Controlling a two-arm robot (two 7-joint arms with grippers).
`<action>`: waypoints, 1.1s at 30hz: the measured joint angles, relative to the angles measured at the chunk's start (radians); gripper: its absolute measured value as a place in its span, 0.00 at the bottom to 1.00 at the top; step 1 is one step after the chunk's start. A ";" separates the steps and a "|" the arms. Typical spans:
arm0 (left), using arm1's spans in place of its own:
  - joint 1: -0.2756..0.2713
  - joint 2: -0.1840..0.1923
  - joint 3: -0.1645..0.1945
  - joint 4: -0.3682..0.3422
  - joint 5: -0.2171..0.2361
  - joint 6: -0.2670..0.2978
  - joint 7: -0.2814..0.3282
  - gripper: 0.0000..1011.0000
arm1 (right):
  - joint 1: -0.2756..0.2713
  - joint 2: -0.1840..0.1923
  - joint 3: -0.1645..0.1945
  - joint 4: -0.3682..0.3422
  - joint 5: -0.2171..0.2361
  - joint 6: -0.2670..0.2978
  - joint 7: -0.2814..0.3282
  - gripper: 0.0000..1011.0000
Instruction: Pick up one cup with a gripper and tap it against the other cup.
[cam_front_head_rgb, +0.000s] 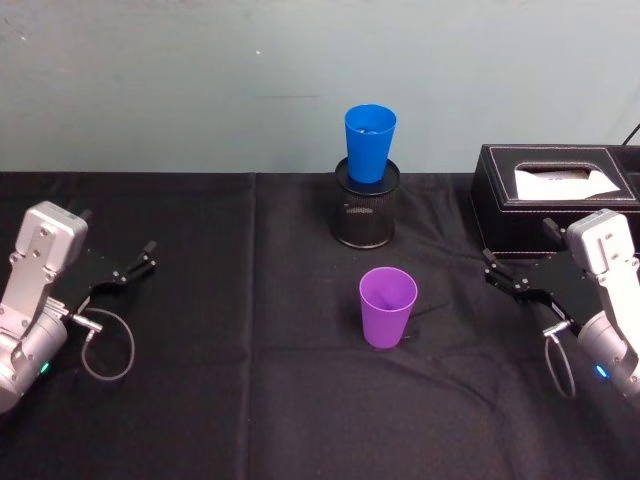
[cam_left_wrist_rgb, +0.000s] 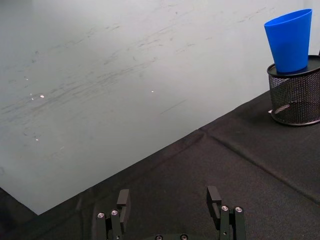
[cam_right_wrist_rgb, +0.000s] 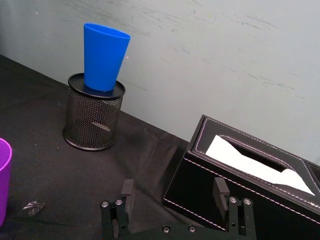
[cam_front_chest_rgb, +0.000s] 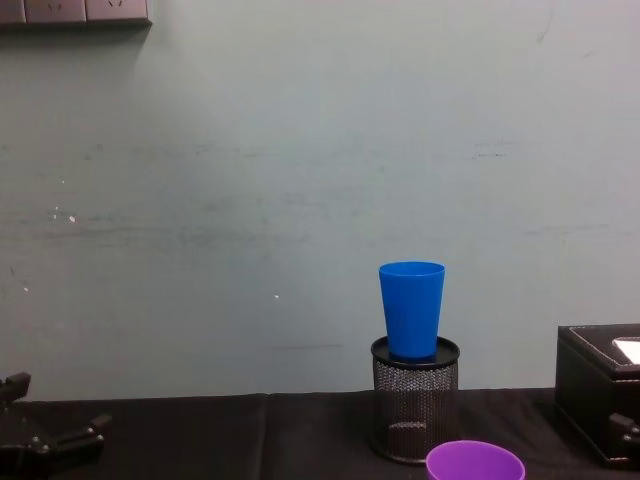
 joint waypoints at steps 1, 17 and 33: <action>0.000 0.000 0.000 0.000 0.000 0.000 0.000 0.99 | 0.000 0.000 0.000 0.000 0.000 0.000 0.000 0.99; 0.000 0.000 0.000 0.000 0.000 0.000 0.000 0.99 | 0.000 0.000 0.000 0.000 0.000 0.000 0.000 0.99; 0.000 0.000 0.000 0.000 0.000 0.000 0.000 0.99 | 0.000 0.000 0.000 0.000 0.000 0.000 0.000 0.99</action>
